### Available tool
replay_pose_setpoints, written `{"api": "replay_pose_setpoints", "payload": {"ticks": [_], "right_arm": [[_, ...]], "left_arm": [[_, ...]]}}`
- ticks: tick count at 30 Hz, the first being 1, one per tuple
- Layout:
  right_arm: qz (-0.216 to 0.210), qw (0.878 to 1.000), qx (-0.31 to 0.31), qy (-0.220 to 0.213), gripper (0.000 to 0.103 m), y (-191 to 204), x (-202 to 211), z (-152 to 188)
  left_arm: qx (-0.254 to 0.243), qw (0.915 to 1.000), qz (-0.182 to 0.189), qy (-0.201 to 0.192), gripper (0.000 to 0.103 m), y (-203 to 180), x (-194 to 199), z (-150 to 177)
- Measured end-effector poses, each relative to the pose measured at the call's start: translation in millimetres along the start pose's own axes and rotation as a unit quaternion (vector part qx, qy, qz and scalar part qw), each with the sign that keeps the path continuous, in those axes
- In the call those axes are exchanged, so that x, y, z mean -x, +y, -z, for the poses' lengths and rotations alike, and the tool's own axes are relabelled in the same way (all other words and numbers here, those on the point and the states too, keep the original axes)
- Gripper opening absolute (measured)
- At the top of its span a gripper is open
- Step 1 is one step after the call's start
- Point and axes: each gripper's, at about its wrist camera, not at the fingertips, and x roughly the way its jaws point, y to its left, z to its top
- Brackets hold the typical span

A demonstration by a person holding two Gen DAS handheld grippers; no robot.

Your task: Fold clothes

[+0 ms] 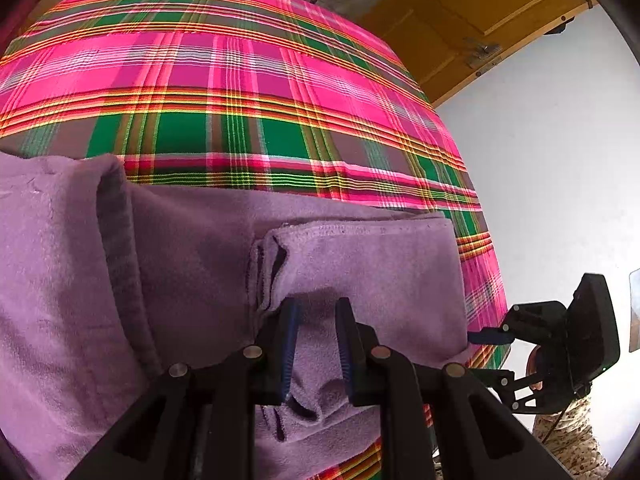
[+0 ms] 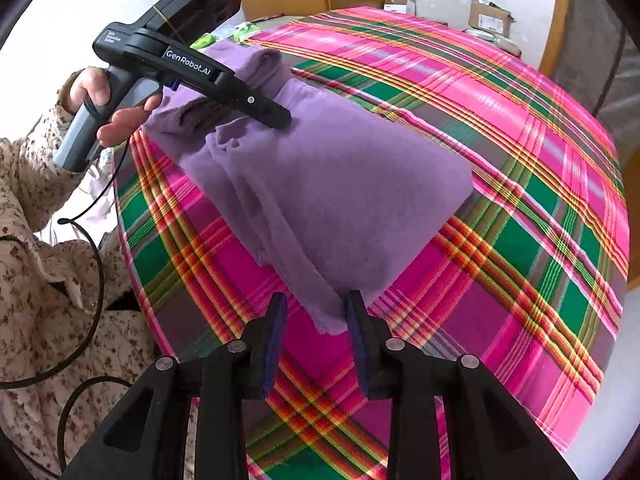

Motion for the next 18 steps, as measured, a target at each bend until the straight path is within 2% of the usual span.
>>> {"api": "replay_pose_setpoints", "payload": {"ticks": [8,15,18], "right_arm": [[0.010,1.000,0.024,0.002,0.008,11.0,4.6,5.0],[0.019,1.000,0.021,-0.010,0.008,1.7,4.7,3.7],[0.026,0.999,0.033,-0.008,0.010,4.9,1.3,3.8]], "left_arm": [[0.004,1.0000,-0.002,-0.003,0.020,0.5,0.3,0.1],[0.004,0.9999,-0.010,-0.007,0.020,-1.9,0.2,1.3],[0.004,0.9999,-0.013,-0.008,0.020,-2.9,0.2,1.5]]}}
